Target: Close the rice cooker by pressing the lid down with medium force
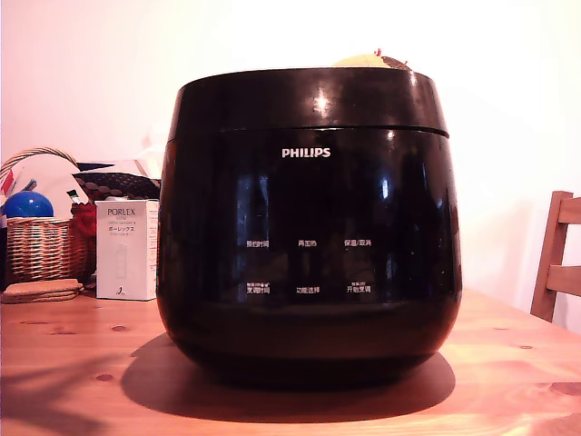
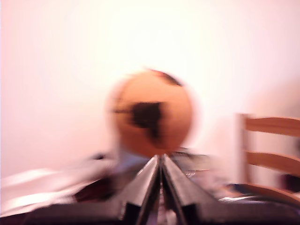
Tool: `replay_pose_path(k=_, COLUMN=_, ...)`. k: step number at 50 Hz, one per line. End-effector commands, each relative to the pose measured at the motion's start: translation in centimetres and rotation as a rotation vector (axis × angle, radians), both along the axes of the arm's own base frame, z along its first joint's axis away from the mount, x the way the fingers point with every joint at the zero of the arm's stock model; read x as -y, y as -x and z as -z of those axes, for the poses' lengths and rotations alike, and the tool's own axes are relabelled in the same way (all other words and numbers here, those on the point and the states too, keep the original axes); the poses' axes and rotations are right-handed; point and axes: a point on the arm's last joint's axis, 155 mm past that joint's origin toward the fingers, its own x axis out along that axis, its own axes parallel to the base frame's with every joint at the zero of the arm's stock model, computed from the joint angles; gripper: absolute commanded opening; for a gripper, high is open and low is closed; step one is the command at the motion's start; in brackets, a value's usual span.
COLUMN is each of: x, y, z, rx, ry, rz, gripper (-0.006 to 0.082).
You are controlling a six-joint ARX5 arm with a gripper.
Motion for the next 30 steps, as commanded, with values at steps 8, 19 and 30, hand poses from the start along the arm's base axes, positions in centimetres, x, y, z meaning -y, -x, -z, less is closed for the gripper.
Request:
replay_pose_path(k=8, x=-5.7, y=-1.9, z=0.3, rx=-0.024, ry=-0.035, rz=-0.160, gripper=-0.0022)
replay_pose_path(k=19, x=-9.5, y=-2.4, z=0.1, rx=-0.032, ry=-0.038, rz=-0.258, gripper=-0.0022)
replay_pose_path(k=30, x=-10.5, y=-2.6, z=0.1, rx=-0.034, ry=-0.039, rz=-0.285, gripper=-0.0022)
